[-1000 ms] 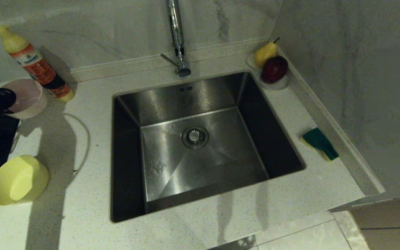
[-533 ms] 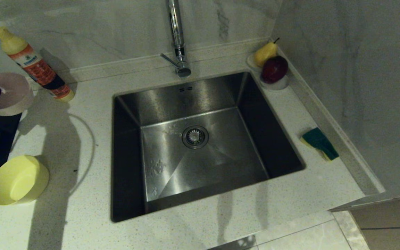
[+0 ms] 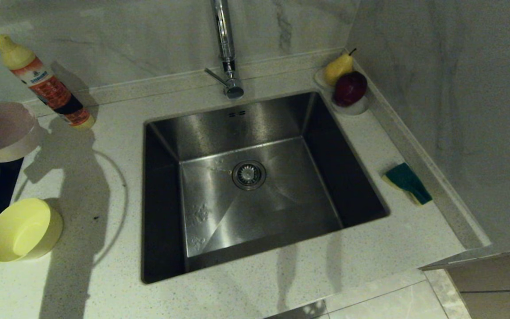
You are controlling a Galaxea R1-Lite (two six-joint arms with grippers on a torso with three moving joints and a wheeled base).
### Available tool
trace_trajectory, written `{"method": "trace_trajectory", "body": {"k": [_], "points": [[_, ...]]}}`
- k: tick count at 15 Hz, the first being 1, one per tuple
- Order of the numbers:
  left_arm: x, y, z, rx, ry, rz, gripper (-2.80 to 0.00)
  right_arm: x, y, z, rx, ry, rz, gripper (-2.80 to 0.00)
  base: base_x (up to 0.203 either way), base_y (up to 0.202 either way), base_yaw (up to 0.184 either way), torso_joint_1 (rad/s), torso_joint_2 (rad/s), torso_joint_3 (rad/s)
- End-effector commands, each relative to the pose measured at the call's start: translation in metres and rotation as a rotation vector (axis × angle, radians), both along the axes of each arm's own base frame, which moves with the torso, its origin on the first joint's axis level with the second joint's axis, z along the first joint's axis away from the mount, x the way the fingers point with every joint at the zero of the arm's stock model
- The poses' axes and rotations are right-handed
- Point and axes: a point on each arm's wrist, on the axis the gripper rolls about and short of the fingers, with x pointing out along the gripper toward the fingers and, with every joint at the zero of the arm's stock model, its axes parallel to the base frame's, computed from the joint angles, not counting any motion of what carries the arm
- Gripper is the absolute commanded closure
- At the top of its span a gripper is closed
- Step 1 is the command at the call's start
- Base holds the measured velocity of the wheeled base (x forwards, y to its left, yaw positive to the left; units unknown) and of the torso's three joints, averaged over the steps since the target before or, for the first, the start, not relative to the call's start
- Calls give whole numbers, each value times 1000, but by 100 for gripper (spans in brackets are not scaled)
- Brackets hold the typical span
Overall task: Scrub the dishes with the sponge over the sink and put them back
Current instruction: Place the bowl on the bowl
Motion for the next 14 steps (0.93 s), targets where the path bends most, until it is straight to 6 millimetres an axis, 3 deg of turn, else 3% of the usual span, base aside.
{"method": "trace_trajectory", "body": {"k": [1, 9, 14], "points": [[-16, -5, -5, 20, 52, -19, 0, 0, 0, 0, 0, 0, 2, 0, 0, 0, 0, 0, 0, 0], [-39, -6, -50, 24, 266, -48, 0, 0, 0, 0, 0, 0, 1, 0, 0, 0, 0, 0, 0, 0], [-39, -6, -61, -8, 278, -75, 0, 0, 0, 0, 0, 0, 0, 0, 0, 0, 0, 0, 0, 0]]}}
